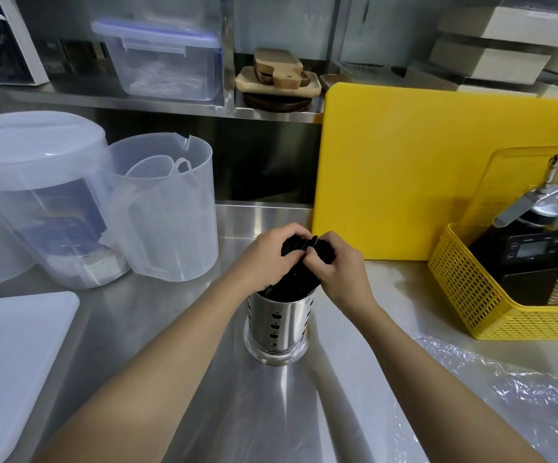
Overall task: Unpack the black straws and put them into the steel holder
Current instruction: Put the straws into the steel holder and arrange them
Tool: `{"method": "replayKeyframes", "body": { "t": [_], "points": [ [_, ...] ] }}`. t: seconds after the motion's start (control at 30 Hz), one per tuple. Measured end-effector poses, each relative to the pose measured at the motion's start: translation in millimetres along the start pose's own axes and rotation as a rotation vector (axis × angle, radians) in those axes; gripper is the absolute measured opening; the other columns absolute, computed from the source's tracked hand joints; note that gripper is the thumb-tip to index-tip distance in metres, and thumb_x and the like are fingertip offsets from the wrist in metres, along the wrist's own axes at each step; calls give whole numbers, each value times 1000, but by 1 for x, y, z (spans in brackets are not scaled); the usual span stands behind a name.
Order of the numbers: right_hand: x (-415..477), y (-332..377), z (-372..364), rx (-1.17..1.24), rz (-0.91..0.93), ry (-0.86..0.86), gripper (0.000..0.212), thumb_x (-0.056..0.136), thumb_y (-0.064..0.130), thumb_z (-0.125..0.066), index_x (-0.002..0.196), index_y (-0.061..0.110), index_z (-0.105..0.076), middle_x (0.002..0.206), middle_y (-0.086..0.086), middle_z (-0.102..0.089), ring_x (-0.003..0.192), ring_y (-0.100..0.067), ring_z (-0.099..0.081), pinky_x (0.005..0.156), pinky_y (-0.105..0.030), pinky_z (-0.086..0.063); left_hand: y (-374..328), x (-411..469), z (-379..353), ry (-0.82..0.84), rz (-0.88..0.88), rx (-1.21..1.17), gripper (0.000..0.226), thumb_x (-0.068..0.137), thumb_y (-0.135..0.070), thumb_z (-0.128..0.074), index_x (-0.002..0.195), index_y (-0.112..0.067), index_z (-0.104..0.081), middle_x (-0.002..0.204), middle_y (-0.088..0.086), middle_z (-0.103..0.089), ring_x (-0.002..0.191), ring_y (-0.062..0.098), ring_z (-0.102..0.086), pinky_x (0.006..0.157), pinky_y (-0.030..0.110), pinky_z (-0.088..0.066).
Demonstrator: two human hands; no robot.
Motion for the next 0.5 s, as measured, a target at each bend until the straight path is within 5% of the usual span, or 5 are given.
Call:
{"method": "replayKeyframes", "body": {
  "t": [0.1, 0.5],
  "points": [
    [0, -1, -3, 30, -34, 21, 11, 87, 21, -60, 87, 13, -52, 65, 7, -51, 57, -5, -47, 48, -13, -38, -2, -2, 1, -6, -4, -2, 23, 88, -15, -53, 107, -28, -56, 106, -3, -62, 100, 17, -57, 85, 31, -48],
    [13, 9, 13, -18, -9, -40, 11, 85, 15, -57, 82, 7, -51, 59, 3, -46, 53, -10, -38, 46, -19, -31, -2, -4, 1, -5, -6, -22, 18, 89, -24, -55, 105, -32, -55, 106, -4, -64, 100, 16, -58, 87, 34, -49]
  ]
}}
Point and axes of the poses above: each hand's wrist, its own x-axis towards the middle knuckle, its own z-axis out of the back of the hand, y = z × x, the point moved 7 cm from there along x, towards the middle knuckle
